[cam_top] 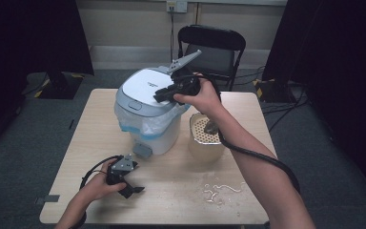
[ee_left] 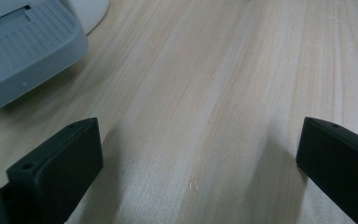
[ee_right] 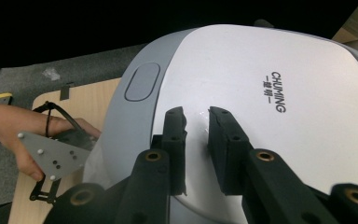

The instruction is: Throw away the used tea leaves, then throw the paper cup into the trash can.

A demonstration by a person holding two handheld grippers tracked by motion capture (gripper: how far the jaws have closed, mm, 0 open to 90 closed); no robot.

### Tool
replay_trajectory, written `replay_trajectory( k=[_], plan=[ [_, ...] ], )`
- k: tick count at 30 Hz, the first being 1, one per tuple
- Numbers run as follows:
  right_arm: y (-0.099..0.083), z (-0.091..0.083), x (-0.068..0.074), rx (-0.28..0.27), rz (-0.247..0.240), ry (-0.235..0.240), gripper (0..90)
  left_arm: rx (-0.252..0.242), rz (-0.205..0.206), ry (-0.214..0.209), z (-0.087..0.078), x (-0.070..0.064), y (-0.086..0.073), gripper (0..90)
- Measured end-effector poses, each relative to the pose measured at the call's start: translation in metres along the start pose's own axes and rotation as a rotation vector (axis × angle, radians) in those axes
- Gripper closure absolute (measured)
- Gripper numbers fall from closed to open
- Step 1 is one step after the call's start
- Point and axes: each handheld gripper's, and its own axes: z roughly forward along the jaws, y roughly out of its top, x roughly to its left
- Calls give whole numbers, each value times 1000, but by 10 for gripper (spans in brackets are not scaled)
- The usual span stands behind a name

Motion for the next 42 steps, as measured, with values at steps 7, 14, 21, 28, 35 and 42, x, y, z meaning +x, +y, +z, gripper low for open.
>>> replay_trajectory(
  k=[7, 14, 21, 28, 35, 42],
  plan=[
    [1, 5, -6, -18, 10, -30, 838, -2, -1, 1, 0, 0, 0, 0],
    [3, 10, -8, -23, 3, -43, 873, 4, 0, -1, 0, 0, 0, 0],
    [4, 11, -8, -16, 4, -46, 888, 4, 0, -1, 0, 0, 0, 0],
    [3, 13, -7, -7, -2, -49, 900, 3, 0, -1, 0, 0, 0, 0],
    [3, 13, -6, -10, -14, -49, 900, 4, -1, -1, 0, 0, 0, 0],
    [1, 13, -5, -26, -10, -53, 900, 5, -1, 0, 0, 0, 0, 0]
  ],
)
